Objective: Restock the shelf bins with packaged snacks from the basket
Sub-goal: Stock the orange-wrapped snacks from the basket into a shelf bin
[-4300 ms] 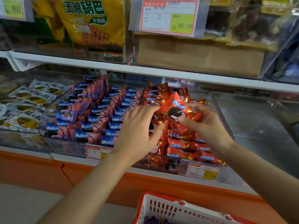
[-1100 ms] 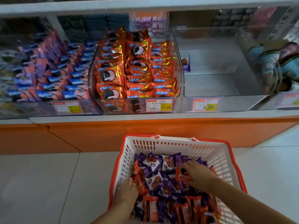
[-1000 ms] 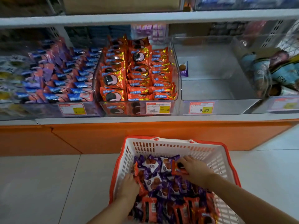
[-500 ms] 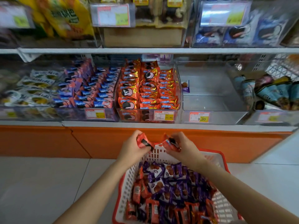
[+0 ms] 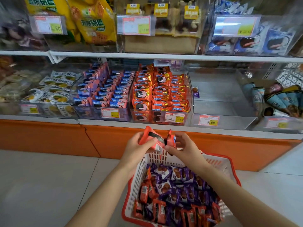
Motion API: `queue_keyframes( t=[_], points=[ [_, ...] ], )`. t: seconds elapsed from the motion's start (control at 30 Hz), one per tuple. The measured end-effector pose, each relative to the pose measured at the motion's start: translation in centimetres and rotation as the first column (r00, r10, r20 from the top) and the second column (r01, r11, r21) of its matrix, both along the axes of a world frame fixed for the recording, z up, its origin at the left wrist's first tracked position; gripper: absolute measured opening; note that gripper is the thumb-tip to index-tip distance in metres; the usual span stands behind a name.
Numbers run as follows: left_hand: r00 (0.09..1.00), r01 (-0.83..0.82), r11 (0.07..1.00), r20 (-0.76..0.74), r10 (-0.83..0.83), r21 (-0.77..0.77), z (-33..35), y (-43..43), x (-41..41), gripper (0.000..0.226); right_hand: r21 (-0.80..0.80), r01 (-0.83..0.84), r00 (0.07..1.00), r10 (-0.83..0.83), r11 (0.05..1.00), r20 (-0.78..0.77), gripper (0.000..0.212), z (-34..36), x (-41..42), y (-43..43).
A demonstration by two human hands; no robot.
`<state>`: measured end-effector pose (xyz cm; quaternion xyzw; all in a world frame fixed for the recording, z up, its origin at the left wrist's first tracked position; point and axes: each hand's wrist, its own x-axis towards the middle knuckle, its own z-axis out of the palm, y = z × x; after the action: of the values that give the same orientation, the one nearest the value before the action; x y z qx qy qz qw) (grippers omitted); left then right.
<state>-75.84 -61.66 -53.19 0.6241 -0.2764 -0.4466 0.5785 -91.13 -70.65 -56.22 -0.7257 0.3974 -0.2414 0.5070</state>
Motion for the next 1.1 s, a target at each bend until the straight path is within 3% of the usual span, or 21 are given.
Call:
queue_keyframes(
  t=[0.13, 0.23, 0.33, 0.47, 0.6, 0.7, 0.8, 0.97, 1.1],
  points=[
    [0.990, 0.129, 0.990, -0.057, -0.132, -0.052, 0.6, -0.1, -0.9, 0.017, 0.115, 0.032, 0.998, -0.038, 0.993, 0.048, 0.046, -0.2, 0.3, -0.1],
    [0.978, 0.162, 0.981, -0.117, -0.174, -0.108, 0.8, -0.1, -0.7, 0.029, 0.179, 0.030, 0.999, -0.035, 0.983, 0.026, 0.041, -0.3, 0.3, -0.2],
    [0.974, 0.225, 0.970, -0.004, -0.227, -0.093, 0.6, -0.1, -0.1, 0.029, 0.221, -0.008, 0.999, 0.000, 0.975, 0.034, 0.036, -0.3, 0.2, -0.3],
    [0.948, 0.299, 0.954, 0.124, -0.294, -0.025, -0.1, -0.1, 0.6, 0.047, 0.200, -0.096, 0.995, 0.099, 0.975, -0.004, 0.013, 0.4, 0.1, 0.1],
    [0.938, 0.268, 0.963, 0.218, -0.269, 0.032, -0.1, -0.3, 0.7, 0.031, 0.206, -0.112, 0.991, 0.124, 0.972, -0.049, 0.009, 0.4, 0.3, 0.3],
    [0.950, 0.136, 0.989, 0.276, -0.147, 0.057, -0.4, -0.5, 0.8, 0.023, 0.258, 0.003, 0.999, 0.011, 0.966, -0.053, 0.038, -0.1, 0.8, 0.2],
    [0.893, -0.013, 0.996, 0.449, -0.030, 0.090, -1.0, -0.4, 1.4, 0.023, 0.208, 0.111, 0.991, -0.093, 0.972, -0.092, 0.066, -0.9, 0.8, -0.2],
    [0.705, -0.199, 0.973, 0.707, 0.061, 0.115, -1.1, -0.3, 1.8, 0.033, 0.077, 0.095, 0.986, -0.083, 0.993, -0.148, 0.060, -1.0, 0.8, -0.3],
    [0.843, -0.139, 0.988, 0.531, 0.084, 0.064, -1.1, -0.4, 1.6, 0.030, 0.054, 0.062, 0.988, -0.054, 0.997, -0.145, 0.066, -0.5, 1.0, 0.1]
  ],
)
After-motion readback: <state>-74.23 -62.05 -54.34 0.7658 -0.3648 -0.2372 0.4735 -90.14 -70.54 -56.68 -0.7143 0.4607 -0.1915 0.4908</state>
